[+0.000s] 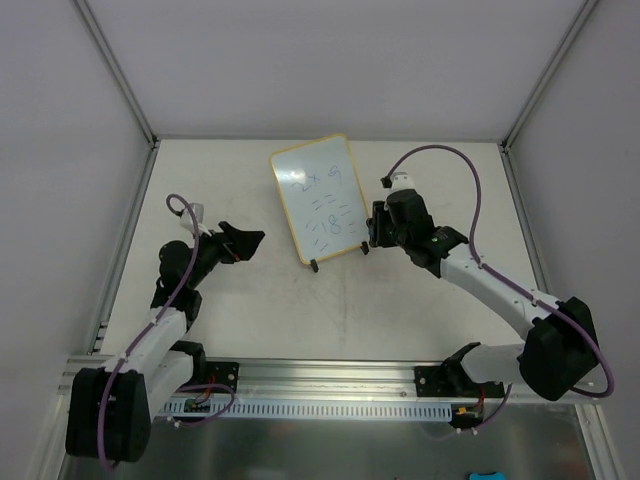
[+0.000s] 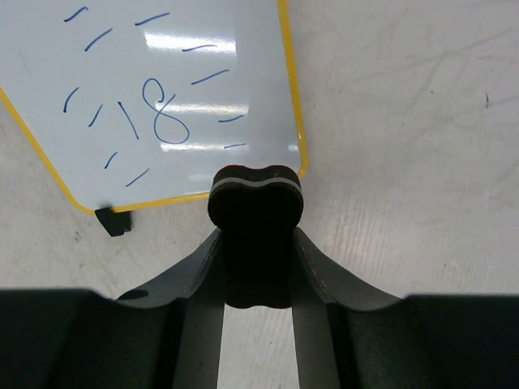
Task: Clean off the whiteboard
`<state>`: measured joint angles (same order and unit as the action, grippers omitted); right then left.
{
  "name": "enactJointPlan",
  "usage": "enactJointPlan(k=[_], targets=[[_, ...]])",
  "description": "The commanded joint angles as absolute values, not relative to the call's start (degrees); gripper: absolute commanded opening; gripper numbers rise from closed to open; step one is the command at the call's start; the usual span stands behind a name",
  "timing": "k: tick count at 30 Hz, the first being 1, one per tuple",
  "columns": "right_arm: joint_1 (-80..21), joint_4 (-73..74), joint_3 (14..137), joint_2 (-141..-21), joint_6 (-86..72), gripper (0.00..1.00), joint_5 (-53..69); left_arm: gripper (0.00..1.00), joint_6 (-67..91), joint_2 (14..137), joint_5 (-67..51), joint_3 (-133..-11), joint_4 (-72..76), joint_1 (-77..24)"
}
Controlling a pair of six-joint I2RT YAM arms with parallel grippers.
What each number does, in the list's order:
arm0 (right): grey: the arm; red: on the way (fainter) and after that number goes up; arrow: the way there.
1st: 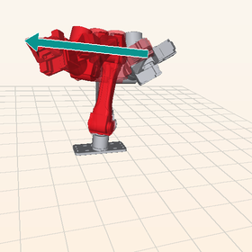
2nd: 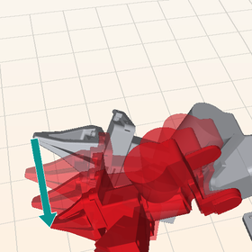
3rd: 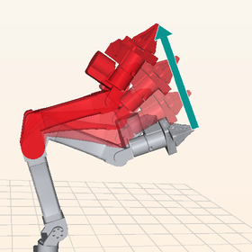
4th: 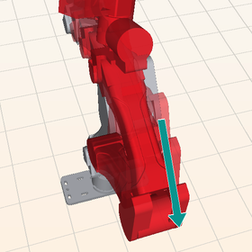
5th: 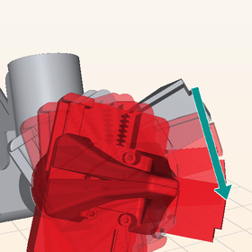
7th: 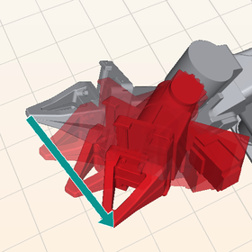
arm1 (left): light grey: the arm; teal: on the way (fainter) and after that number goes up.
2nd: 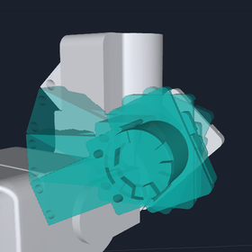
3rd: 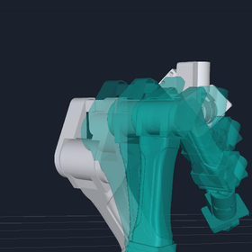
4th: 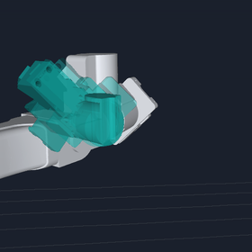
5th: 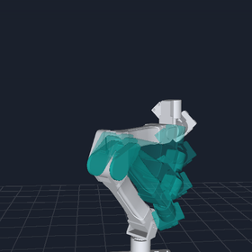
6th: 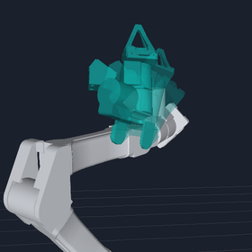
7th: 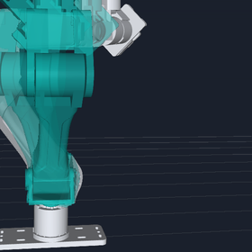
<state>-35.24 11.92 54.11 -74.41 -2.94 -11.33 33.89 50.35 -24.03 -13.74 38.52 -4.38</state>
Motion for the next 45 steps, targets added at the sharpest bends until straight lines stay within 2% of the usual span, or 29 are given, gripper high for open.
enactJointPlan(k=[1,6,11,16,22,30,39,45], targets=[[-35.9,7.1,56.1,-74.2,1.2,0.00,-13.3,0.98,35.6,58.4,-31.1,-18.2,49.8,-3.3],[-35.9,3.9,56.0,-74.1,3.6,0.00,-11.2,0.98,39.3,69.5,-37.9,-20.6,62.7,-1.5],[-35.9,0.8,55.1,-73.3,5.8,0.00,-10.2,0.98,41.3,79.6,-44.7,-27.9,68.5,-1.3],[-35.9,-2.8,54.8,-74.5,7.8,0.00,-9.8,0.98,43.0,85.7,-46.7,-33.5,75.6,-1.3],[-35.9,-6.5,54.5,-76.3,8.0,0.00,-9.3,0.98,41.5,92.4,-49.0,-43.3,71.7,-1.2],[-35.9,-11.2,52.4,-75.9,8.5,0.00,-8.0,0.99,35.9,95.8,-45.5,-50.3,60.3,-0.9],[-35.9,-13.3,50.8,-75.4,8.8,0.00,-7.6,0.99,40.2,102.8,-47.1,-52.7,65.7,-0.5],[-35.9,-13.5,50.5,-75.8,8.9,0.00,-7.8,0.93,44.1,106.3,-49.7,-53.1,72.2,-0.6]])
